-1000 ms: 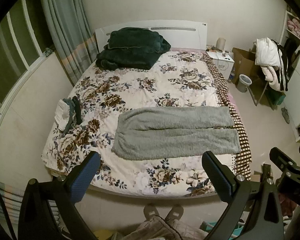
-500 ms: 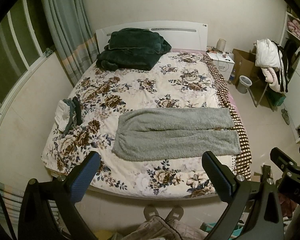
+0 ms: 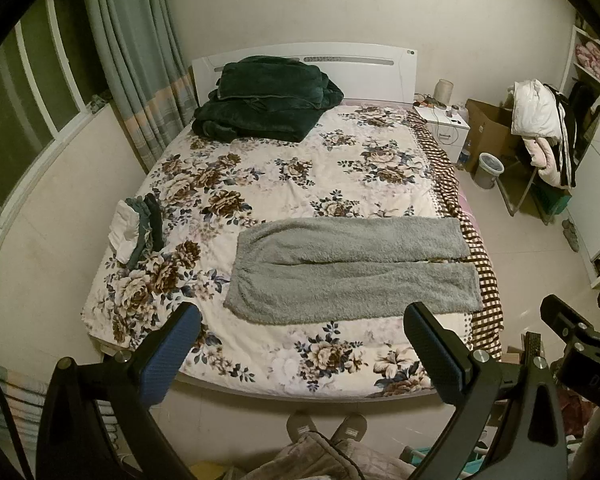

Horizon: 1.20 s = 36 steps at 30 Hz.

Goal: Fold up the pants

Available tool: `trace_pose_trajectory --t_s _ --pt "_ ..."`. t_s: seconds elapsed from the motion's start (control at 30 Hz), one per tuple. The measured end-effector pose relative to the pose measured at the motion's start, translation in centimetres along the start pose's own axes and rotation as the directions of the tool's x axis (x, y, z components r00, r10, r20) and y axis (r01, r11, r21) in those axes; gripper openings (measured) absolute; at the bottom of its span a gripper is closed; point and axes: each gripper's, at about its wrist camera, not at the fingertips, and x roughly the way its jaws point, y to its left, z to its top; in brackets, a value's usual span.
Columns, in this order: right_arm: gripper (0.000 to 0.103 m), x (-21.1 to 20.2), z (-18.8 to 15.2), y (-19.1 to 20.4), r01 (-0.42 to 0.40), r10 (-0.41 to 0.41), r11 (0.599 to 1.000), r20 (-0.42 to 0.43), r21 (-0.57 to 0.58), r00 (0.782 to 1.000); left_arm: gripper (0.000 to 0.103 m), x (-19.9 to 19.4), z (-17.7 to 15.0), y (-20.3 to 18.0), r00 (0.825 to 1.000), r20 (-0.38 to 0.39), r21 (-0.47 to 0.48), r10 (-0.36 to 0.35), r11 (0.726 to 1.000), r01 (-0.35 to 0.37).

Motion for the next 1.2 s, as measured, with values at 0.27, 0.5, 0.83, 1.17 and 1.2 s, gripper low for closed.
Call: trace_pose_trajectory --t_s 0.27,0.5,0.83,1.17,1.2 --pt "0.103 1.0 0.8 1.0 0.012 -0.011 1.000 -0.026 0.011 1.000 0.103 0.8 1.5 0.3 1.000 -0.021 0.001 -0.011 1.000 0.011" --pt "0.103 6.7 2.5 1.4 0.062 -0.059 0.994 -0.034 0.087 0.998 0.103 7.6 2.1 1.2 0.999 -0.033 0.001 -0.019 1.000 0.019" --pt "0.103 23.8 7.3 0.4 0.119 -0.106 0.985 -0.106 0.124 0.989 0.103 24.1 6.5 -0.7 0.984 -0.180 0.003 -0.008 1.000 0.009" --pt "0.103 48.0 17.3 -2.5 0.089 -0.081 0.996 -0.202 0.029 0.976 0.103 41.8 12.5 -5.2 0.962 -0.266 -0.040 0.057 0.997 -0.070" --pt "0.103 51.4 18.7 -2.9 0.090 -0.086 0.996 -0.211 0.008 0.974 0.103 43.6 12.9 -5.7 0.960 -0.274 -0.035 0.065 0.996 -0.077"
